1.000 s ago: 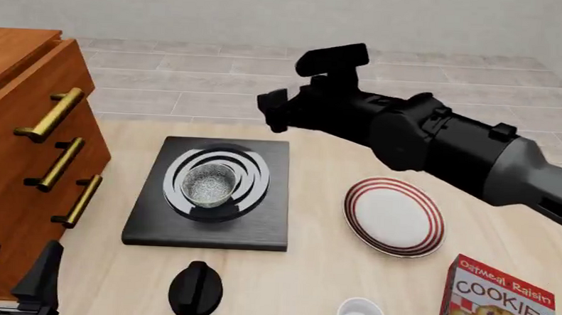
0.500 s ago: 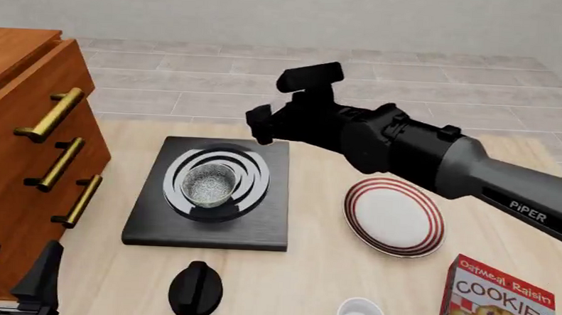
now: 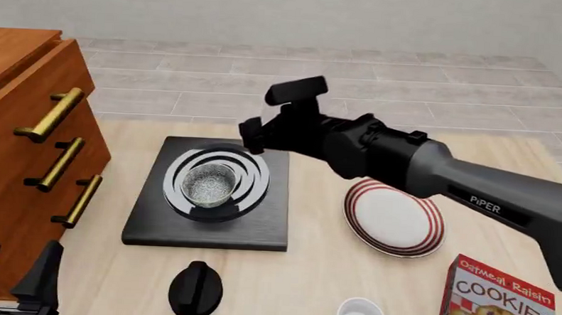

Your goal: Pick the akita bowl on the stove and place it on the plate.

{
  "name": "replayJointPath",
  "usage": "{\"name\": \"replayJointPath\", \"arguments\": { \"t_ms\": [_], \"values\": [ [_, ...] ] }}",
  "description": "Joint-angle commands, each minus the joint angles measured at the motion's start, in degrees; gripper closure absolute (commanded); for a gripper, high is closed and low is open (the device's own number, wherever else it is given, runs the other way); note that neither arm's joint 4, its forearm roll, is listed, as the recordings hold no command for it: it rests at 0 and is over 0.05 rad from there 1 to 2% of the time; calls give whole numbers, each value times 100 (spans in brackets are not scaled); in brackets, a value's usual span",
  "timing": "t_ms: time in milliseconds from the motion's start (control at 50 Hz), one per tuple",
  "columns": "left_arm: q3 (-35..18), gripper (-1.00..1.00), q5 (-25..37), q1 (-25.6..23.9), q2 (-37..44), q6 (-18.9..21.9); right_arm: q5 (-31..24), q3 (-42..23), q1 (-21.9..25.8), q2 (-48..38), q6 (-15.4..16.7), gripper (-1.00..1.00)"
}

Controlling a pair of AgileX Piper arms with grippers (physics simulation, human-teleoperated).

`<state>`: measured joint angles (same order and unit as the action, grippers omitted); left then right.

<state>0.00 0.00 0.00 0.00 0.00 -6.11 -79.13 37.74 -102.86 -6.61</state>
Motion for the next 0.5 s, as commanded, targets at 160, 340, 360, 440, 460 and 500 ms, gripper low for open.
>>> {"name": "replayJointPath", "arguments": {
  "t_ms": [160,340,360,440,460,500],
  "values": [
    [0,-100,0,0,0,0,151,-31,65,-314,-55,-100],
    [0,-100,0,0,0,0,198,-64,139,-431,-113,-100],
    [0,-100,0,0,0,0,211,-78,131,-452,-120,-100],
    [0,-100,0,0,0,0,231,-141,132,-515,-150,-100],
    [0,-100,0,0,0,0,237,-161,133,-544,-149,-100],
    [0,-100,0,0,0,0,241,-211,126,-594,-141,-100]
  ]
}}
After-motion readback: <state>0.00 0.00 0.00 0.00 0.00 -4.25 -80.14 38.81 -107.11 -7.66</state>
